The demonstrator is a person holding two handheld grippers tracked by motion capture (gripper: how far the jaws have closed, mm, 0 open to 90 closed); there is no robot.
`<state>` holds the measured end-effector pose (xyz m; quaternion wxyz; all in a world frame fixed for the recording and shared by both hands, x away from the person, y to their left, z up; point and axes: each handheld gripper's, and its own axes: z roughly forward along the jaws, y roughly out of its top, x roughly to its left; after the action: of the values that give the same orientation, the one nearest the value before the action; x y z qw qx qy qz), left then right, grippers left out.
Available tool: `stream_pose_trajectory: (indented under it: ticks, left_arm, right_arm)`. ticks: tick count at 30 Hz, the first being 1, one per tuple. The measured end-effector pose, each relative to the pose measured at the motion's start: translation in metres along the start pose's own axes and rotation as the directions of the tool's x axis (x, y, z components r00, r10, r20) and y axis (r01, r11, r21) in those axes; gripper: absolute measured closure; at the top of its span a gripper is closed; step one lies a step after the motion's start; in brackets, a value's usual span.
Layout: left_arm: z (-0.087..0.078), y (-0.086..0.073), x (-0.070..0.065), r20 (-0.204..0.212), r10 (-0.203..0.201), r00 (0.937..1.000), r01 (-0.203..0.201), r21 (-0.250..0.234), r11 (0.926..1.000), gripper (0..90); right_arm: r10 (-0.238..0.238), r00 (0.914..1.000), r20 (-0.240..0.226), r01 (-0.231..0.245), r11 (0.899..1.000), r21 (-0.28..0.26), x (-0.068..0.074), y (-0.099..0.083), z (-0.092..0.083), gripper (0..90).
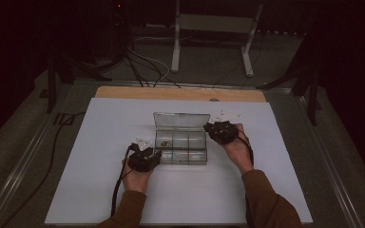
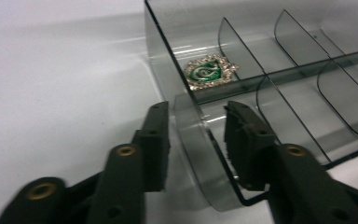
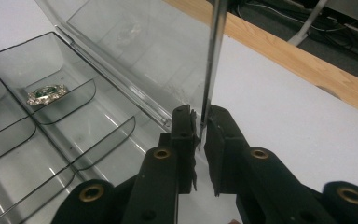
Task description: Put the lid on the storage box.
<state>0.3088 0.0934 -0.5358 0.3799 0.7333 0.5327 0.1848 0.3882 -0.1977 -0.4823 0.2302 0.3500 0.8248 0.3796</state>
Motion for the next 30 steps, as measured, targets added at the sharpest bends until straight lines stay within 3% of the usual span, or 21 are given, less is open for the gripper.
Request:
stream_pose_trajectory:
  ticks: [3, 8, 14, 19, 24, 30]
  left_arm:
    - [-0.004, 0.000, 0.001, 0.003, -0.010, 0.9999, 0.010, -0.021, 0.9997, 53.2]
    - [-0.015, 0.005, 0.001, 0.023, -0.026, 0.9994, 0.027, -0.072, 0.9970, 50.9]
    - [-0.033, 0.018, -0.001, 0.060, -0.037, 0.9975, 0.045, -0.137, 0.9896, 64.7]
    - [-0.043, 0.032, -0.006, 0.099, -0.018, 0.9950, 0.034, -0.169, 0.9850, 74.5]
    - [-0.047, 0.049, -0.010, 0.096, -0.005, 0.9953, 0.023, -0.184, 0.9826, 89.1]
    - [-0.044, 0.066, -0.007, 0.079, -0.028, 0.9965, 0.042, -0.176, 0.9835, 90.0]
  right_arm:
    - [0.005, 1.0000, -0.004, -0.005, 1.000, 0.001, 0.000, -0.001, -0.001, 82.9]
    - [0.012, 0.9999, -0.010, -0.012, 1.000, -0.001, -0.001, -0.002, -0.003, 83.8]
    - [0.026, 0.9995, -0.017, -0.026, 1.000, -0.002, -0.001, -0.003, -0.004, 83.7]
    - [0.038, 0.9990, -0.025, -0.038, 0.999, -0.008, -0.001, -0.004, -0.005, 83.7]
    - [0.055, 0.9981, -0.028, -0.056, 0.998, -0.016, -0.002, -0.005, -0.006, 83.7]
    - [0.057, 0.9978, -0.034, -0.058, 0.998, -0.018, -0.001, -0.006, -0.007, 83.7]
